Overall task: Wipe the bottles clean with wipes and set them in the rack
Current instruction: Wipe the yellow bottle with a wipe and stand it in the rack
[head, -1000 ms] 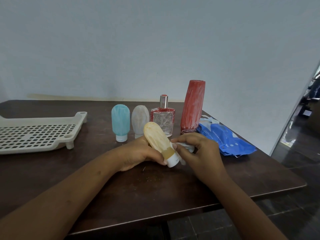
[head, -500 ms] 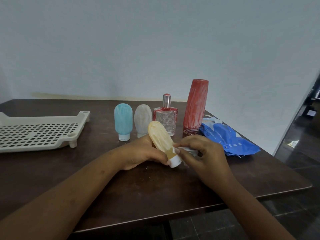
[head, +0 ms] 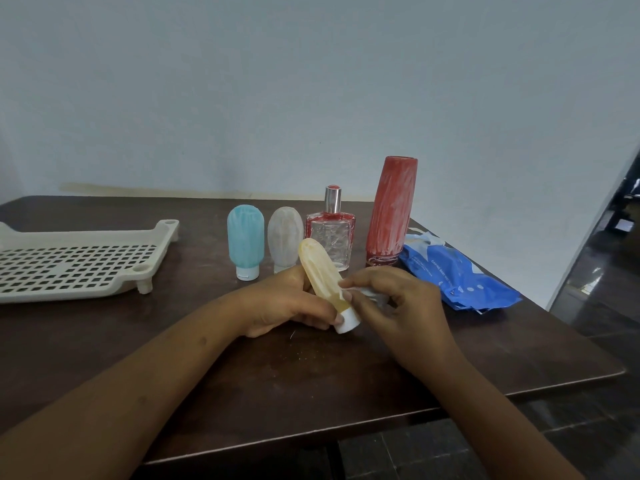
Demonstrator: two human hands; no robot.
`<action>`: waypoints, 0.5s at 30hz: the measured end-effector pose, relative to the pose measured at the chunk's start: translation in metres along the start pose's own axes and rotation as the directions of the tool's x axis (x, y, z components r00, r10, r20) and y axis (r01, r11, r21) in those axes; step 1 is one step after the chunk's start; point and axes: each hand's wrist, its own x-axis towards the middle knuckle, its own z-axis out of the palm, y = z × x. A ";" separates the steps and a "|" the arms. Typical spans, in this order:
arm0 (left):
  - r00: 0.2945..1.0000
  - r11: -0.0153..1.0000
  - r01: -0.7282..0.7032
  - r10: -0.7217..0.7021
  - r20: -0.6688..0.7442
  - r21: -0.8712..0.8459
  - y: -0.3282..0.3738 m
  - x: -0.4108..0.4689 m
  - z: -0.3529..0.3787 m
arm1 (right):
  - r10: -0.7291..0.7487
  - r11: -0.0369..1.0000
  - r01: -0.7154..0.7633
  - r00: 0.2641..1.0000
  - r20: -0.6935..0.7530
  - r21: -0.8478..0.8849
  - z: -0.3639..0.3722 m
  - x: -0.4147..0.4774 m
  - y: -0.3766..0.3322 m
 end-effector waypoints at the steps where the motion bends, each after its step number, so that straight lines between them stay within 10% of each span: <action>1: 1.000 1.000 -0.003 0.003 0.001 0.001 0.000 0.000 0.000 | 0.000 1.000 -0.001 1.000 0.011 0.018 -0.001 -0.002 -0.002; 15: 0.999 0.999 -0.036 0.035 0.010 0.026 0.001 -0.001 0.002 | -0.057 0.997 0.058 0.998 -0.012 0.050 -0.005 -0.001 0.003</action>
